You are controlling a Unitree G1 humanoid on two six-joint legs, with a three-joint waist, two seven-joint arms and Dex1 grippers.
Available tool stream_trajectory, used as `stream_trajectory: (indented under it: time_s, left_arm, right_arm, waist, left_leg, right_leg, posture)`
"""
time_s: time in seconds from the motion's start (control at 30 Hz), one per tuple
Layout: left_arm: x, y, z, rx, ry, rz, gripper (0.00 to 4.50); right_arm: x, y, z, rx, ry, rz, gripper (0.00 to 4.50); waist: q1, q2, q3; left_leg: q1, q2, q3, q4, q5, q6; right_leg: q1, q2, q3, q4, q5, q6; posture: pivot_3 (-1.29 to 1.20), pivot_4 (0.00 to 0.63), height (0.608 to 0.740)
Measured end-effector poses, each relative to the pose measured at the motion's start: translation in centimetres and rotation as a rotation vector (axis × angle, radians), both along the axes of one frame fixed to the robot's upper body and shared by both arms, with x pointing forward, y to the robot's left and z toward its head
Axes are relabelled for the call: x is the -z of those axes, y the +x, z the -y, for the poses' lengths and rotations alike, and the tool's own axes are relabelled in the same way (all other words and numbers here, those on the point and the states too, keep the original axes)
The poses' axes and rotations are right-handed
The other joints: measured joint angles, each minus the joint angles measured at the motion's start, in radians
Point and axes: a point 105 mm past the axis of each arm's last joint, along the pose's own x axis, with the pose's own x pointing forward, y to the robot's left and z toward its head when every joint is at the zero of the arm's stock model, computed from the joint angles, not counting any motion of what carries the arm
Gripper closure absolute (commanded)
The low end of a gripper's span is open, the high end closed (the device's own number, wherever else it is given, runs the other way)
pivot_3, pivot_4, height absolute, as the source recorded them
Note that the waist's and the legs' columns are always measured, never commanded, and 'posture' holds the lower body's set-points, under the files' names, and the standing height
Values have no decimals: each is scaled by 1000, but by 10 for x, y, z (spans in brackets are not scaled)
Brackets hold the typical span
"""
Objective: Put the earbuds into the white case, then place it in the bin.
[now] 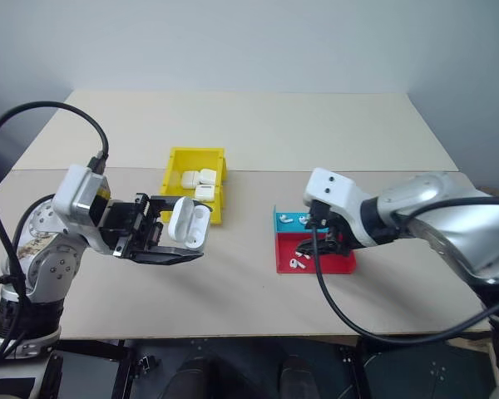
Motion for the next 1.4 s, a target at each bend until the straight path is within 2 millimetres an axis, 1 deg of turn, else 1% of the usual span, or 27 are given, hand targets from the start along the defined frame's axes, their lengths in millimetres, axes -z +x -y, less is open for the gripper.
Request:
stream_trajectory:
  time_s: [0.03, 0.1, 0.13, 0.33, 0.4, 0.6, 0.73, 0.87, 1.03, 1.13, 1.4]
  left_arm:
    - [1, -1, 1, 8, 5, 3, 1688]
    - [3, -2, 2, 25, 10, 2, 1688]
    - [4, -2, 3, 27, 9, -1, 1688]
    - [7, -3, 8, 44, 5, 1, 1688]
    - [9, -5, 9, 46, 9, -1, 1688]
    - [12, -5, 9, 31, 9, -10, 1688]
    - [13, -10, 10, 34, 13, -4, 1688]
    - [11, -13, 12, 30, 25, 13, 1688]
    - [11, -13, 11, 20, 35, 15, 1688]
    - [11, -12, 9, 13, 50, 14, 1688]
    - [11, -13, 7, 12, 62, 13, 1688]
  right_arm:
    - [3, 3, 0, 14, -13, -12, 1556]
    - [13, 7, 3, 42, -56, -46, 1556]
    - [17, 8, 5, 46, -80, -55, 1556]
    - [44, 15, 5, 61, -178, -107, 1556]
    - [49, 18, 7, 77, -194, -116, 1556]
    - [54, 27, 8, 108, -206, -112, 1556]
    - [56, 31, 6, 116, -209, -107, 1556]
    - [57, 32, 5, 115, -211, -100, 1556]
    - [65, 31, 1, 111, -201, -117, 1556]
    - [65, 33, -1, 108, -199, -104, 1556]
    - [66, 33, -1, 112, -174, -88, 1556]
  waist:
    - [-1, 0, 0]
    - [2, 0, 0]
    - [3, 0, 0]
    - [0, 0, 0]
    - [0, 0, 0]
    - [-3, 0, 0]
    - [-4, 0, 0]
    - [-5, 0, 0]
    - [-7, 0, 0]
    - [-10, 0, 0]
    - [-11, 0, 0]
  left_leg:
    - [-2, 0, 0, 0, 0, 0]
    - [-11, 0, -1, 2, 0, -1]
    - [-12, 0, -1, 2, 0, -1]
    - [-12, 0, -1, 3, 0, 0]
    - [-11, 0, -1, 3, 0, 0]
    - [-11, 0, -1, 3, 0, 0]
    - [-11, 0, -1, 3, 0, -1]
    - [-11, 0, -1, 3, 0, 0]
    - [-11, 0, -1, 3, 0, -1]
    - [-11, 0, -1, 3, 0, -1]
    - [-10, 0, -1, 3, 0, -1]
  right_leg:
    - [-2, 0, 0, 0, 0, 0]
    - [-12, 0, 0, 3, 0, 0]
    - [-13, 0, 0, 3, 1, 0]
    - [-13, 0, 0, 3, 1, 1]
    - [-13, 0, 0, 4, 1, 1]
    - [-13, 0, 0, 4, 1, 1]
    - [-13, 0, 0, 4, 1, 1]
    - [-13, 0, 0, 5, 1, 1]
    - [-13, 0, 0, 5, 1, 1]
    - [-13, 0, 0, 9, 1, 1]
    - [-12, 0, 0, 9, 1, 1]
  posture:
    - [0, 150, 740]
    - [0, 150, 740]
    - [0, 150, 740]
    - [0, 150, 740]
    - [0, 150, 740]
    - [0, 150, 740]
    - [0, 150, 740]
    - [0, 150, 740]
    - [0, 150, 740]
    - [0, 150, 740]
    - [0, 150, 740]
